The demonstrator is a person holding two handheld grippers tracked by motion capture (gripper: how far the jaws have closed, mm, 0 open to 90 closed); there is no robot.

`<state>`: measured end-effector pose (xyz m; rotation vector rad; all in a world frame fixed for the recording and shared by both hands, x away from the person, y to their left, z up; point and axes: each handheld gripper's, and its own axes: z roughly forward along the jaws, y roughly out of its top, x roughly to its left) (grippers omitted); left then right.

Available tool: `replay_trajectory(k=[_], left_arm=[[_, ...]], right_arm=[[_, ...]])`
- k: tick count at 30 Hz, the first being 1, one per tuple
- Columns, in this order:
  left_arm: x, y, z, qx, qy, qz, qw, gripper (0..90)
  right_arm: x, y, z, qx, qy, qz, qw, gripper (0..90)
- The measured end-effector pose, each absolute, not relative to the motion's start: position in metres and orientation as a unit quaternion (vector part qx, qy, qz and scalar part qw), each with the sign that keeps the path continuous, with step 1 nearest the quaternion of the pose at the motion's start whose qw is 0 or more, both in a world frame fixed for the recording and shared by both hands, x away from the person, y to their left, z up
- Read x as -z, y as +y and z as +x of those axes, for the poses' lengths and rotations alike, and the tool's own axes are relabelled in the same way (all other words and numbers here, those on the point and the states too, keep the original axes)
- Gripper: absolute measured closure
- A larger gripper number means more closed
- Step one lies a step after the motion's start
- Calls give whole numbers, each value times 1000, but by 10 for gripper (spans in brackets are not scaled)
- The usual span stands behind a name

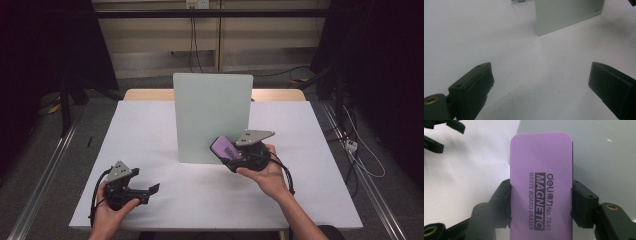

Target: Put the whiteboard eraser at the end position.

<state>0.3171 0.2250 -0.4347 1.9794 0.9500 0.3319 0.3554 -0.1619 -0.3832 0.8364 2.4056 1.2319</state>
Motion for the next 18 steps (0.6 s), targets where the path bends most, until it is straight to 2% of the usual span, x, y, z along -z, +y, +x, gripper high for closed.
replay_trajectory(k=[10,18], left_arm=[[434,224,317,-138,383,802,436,56],[434,224,318,-133,385,801,439,56]], right_arm=[[385,-159,348,-413,862,270,121,412],[389,-154,348,-398,872,261,113,413]])
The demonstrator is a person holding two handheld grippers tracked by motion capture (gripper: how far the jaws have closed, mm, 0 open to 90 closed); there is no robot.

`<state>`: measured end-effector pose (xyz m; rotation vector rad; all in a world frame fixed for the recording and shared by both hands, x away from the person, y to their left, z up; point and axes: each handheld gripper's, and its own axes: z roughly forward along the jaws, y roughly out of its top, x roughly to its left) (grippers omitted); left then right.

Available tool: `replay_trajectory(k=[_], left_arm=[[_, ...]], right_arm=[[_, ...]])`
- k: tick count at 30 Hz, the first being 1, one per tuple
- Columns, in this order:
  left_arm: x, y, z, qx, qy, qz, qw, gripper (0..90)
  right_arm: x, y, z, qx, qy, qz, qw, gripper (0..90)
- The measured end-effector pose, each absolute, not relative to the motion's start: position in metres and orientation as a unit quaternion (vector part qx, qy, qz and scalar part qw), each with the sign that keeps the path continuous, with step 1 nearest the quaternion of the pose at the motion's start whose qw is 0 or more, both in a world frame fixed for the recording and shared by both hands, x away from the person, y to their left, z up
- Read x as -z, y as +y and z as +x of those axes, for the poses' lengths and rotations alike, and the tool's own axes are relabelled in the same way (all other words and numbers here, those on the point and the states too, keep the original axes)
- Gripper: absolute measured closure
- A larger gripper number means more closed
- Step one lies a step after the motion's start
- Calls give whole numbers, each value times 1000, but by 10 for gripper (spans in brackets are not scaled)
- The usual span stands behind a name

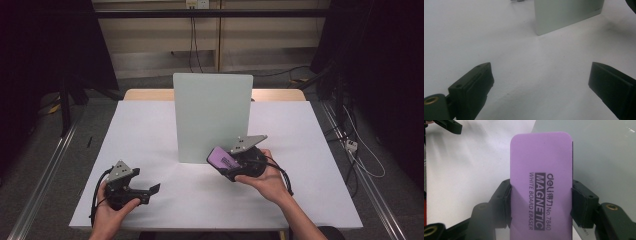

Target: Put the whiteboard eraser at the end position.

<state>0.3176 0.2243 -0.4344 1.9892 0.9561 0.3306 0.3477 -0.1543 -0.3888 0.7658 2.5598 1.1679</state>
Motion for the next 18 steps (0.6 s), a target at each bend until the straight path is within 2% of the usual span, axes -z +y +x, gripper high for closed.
replay_trajectory(k=[12,18], left_arm=[[434,224,317,-137,389,800,435,56],[436,225,318,-130,396,798,435,56]], right_arm=[[391,-142,344,-367,897,232,80,412],[395,-136,344,-345,911,224,42,412]])
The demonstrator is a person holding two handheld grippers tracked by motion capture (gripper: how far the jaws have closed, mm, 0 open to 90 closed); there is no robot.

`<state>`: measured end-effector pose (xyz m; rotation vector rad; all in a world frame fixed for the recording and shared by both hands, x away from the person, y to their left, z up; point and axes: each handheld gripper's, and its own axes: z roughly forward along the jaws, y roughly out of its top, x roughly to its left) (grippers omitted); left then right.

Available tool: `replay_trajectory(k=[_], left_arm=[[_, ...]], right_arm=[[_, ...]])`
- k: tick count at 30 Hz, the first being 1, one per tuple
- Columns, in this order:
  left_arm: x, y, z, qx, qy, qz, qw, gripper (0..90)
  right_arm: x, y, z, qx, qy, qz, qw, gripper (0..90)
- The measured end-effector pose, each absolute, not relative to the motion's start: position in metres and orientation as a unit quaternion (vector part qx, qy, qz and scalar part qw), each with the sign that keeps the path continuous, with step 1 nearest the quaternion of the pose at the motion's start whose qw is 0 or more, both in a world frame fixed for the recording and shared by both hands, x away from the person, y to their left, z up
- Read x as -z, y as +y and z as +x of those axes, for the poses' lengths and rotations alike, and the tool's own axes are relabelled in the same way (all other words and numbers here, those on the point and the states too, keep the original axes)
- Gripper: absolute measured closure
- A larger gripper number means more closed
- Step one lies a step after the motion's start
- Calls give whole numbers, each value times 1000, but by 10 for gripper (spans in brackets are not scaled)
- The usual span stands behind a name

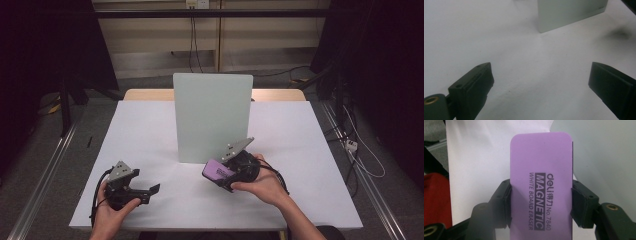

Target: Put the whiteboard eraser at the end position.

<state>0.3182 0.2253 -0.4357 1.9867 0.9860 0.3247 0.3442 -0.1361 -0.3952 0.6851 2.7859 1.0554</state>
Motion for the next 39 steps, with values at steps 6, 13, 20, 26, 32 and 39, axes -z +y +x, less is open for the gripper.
replay_trajectory(k=[6,13,20,26,32,39], left_arm=[[435,227,317,-131,395,797,437,56],[435,224,317,-128,386,802,438,56],[435,225,316,-126,390,799,440,56],[435,224,316,-124,389,801,438,56],[435,224,316,-124,387,802,438,56],[435,224,316,-125,386,802,438,56]], right_arm=[[399,-134,347,-338,912,229,36,412],[403,-126,343,-311,925,217,23,412],[411,-118,342,-282,938,203,4,412],[416,-113,342,-272,943,195,0,412],[422,-108,343,-260,947,187,0,412],[426,-104,344,-254,950,183,0,412]])
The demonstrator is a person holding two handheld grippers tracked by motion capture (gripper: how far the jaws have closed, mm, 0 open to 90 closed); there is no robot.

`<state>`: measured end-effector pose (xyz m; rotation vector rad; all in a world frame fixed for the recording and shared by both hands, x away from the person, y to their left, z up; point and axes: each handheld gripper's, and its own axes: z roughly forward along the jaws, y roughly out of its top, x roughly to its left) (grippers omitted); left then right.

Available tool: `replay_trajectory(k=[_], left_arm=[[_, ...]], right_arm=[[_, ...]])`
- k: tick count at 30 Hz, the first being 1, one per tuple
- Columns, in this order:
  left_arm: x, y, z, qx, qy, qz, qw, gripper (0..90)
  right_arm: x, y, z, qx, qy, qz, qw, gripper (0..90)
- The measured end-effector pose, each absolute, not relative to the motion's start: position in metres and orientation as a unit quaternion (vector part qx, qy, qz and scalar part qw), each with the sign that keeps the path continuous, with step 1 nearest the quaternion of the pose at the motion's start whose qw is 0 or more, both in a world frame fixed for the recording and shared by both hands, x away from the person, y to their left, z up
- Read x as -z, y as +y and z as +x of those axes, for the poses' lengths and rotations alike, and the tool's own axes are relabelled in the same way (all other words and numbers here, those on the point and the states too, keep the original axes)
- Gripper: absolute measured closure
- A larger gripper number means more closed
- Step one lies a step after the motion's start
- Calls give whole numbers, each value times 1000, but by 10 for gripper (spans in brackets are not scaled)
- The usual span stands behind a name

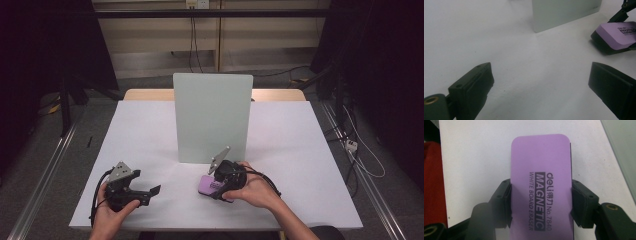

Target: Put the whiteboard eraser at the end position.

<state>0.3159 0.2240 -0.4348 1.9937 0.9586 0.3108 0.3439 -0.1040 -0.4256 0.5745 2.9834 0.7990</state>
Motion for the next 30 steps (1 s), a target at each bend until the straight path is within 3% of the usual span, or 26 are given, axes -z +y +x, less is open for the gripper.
replay_trajectory(k=[9,22,30], left_arm=[[436,223,316,-122,388,802,437,56],[436,223,317,-118,386,806,433,56],[436,219,321,-113,380,810,432,56]], right_arm=[[431,-106,347,-265,942,203,-14,410],[433,-106,345,-270,942,201,2,361],[434,-109,344,-277,936,218,2,175]])
